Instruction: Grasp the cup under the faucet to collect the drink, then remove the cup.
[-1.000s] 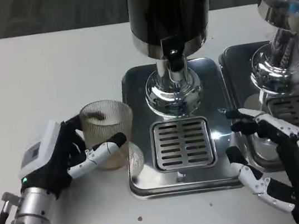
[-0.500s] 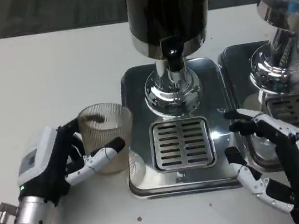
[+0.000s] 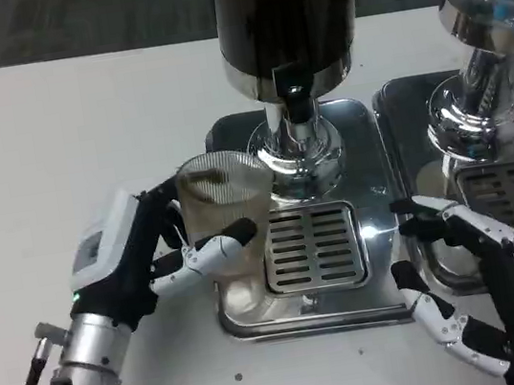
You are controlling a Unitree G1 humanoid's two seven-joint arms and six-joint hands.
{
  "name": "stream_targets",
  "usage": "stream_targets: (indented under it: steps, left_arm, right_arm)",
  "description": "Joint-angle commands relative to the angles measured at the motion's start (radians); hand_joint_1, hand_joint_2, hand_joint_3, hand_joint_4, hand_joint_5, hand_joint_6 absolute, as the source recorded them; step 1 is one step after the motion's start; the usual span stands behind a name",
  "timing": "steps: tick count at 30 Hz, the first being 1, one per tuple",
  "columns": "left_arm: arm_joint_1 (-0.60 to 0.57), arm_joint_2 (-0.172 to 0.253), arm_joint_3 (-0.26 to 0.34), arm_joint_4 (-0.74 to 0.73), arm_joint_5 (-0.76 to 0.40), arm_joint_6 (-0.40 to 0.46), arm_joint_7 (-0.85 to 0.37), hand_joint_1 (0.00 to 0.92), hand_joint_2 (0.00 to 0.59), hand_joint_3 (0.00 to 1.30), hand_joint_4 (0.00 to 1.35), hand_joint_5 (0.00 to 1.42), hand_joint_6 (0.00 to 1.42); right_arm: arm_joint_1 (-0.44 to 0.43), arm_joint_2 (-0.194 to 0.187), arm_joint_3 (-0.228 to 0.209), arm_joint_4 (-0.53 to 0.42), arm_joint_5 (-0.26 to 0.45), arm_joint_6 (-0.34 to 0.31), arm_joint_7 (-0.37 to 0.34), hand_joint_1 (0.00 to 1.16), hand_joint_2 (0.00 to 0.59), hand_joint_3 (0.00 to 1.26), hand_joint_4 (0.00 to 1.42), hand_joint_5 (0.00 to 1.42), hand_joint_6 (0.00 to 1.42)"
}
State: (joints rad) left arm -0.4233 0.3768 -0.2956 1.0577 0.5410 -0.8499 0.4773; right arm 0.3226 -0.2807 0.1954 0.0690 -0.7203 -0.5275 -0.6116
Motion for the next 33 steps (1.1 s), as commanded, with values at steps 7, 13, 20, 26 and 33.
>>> stream_targets:
  steps: [7, 13, 20, 26, 33]
  left_arm:
    - [-0.087, -0.079, -0.054, 0.058, 0.036, 0.033, -0.042, 0.179, 0.176, 0.45, 0.58, 0.80, 0.85]
    - [-0.108, -0.102, -0.079, 0.074, 0.049, 0.041, -0.054, 0.157, 0.171, 0.41, 0.50, 0.64, 0.56]
    - [-0.114, -0.103, -0.093, 0.077, 0.045, 0.048, -0.093, 0.120, 0.160, 0.35, 0.40, 0.50, 0.40]
    - [-0.108, -0.094, -0.091, 0.071, 0.042, 0.049, -0.111, 0.078, 0.148, 0.31, 0.35, 0.44, 0.33]
    - [-0.098, -0.074, -0.086, 0.065, 0.021, 0.049, -0.152, 0.007, 0.104, 0.27, 0.29, 0.39, 0.26]
  right_arm:
    - [0.040, 0.016, -0.015, -0.058, -0.015, 0.008, -0.013, 0.45, 0.396, 0.37, 0.47, 0.49, 0.52]
    - [0.062, 0.032, -0.019, -0.090, -0.026, 0.022, -0.008, 0.45, 0.396, 0.38, 0.47, 0.49, 0.52]
    - [0.078, 0.038, -0.022, -0.110, -0.024, 0.028, 0.000, 0.45, 0.396, 0.38, 0.47, 0.49, 0.52]
    - [0.080, 0.041, -0.017, -0.113, -0.024, 0.030, 0.008, 0.45, 0.396, 0.38, 0.47, 0.49, 0.52]
    - [0.066, 0.041, -0.018, -0.105, -0.015, 0.027, 0.021, 0.45, 0.396, 0.38, 0.47, 0.49, 0.52]
